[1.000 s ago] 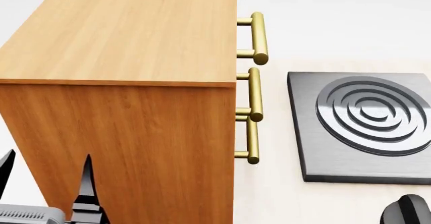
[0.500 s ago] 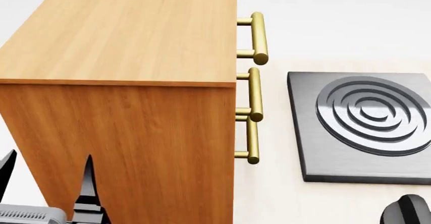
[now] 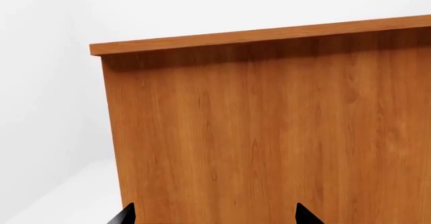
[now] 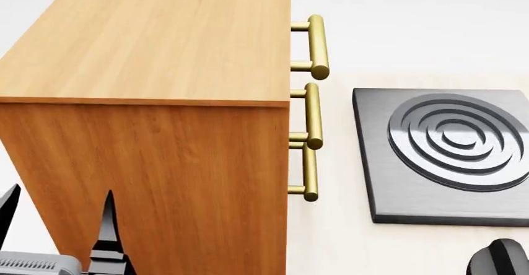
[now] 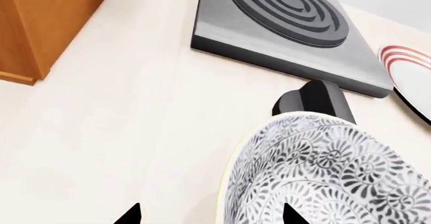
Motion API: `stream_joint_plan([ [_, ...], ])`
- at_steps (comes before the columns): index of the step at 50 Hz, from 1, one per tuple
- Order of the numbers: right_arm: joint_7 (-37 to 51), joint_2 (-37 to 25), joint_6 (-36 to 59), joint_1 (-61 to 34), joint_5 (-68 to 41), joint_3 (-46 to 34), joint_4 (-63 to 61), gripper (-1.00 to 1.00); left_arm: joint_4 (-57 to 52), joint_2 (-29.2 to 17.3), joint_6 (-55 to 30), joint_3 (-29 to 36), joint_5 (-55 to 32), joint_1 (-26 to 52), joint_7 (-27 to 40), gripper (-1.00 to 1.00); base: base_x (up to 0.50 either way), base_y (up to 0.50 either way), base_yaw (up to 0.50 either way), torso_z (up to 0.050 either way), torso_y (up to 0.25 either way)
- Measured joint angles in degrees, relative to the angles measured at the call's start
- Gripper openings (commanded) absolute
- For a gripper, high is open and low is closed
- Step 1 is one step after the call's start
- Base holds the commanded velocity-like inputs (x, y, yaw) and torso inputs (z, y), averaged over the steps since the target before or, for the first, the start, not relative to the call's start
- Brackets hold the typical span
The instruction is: Put the bowl on the top of the cabinet.
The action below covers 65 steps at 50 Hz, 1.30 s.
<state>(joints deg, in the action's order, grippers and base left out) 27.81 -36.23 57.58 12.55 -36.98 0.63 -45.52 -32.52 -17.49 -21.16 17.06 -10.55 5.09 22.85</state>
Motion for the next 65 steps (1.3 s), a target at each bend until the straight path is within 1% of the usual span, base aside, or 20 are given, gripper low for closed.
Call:
stream_joint_plan([
  [20, 0.16, -0.13, -0.3, -0.17, -0.2, -0.17, 0.52, 1.0, 0.25, -0.26, 0.2, 0.27, -0.23, 0.08, 0.4, 1.0, 0.0, 0.0, 0.0, 0.0, 0.0],
  [21, 0.17, -0.14, -0.32, -0.17, -0.2, -0.19, 0.54, -1.0, 0.25, -0.28, 0.19, 0.28, -0.24, 0.08, 0.42, 1.0, 0.0, 0.0, 0.0, 0.0, 0.0],
  [48, 1.35, -0.6, 0.22, -0.79, -0.64, 0.27, -0.47, -1.0, 0.64, -0.58, 0.51, 0.74, -0.46, 0.22, 0.94, 1.0, 0.0, 0.0, 0.0, 0.0, 0.0],
  [65, 4.86, -0.58, 7.4, -9.78, -9.61, 2.63, -8.02, -1.0, 0.96, -0.82, 0.89, 0.82, -0.79, 0.18, 1.16, 1.0, 0.0, 0.0, 0.0, 0.0, 0.0],
])
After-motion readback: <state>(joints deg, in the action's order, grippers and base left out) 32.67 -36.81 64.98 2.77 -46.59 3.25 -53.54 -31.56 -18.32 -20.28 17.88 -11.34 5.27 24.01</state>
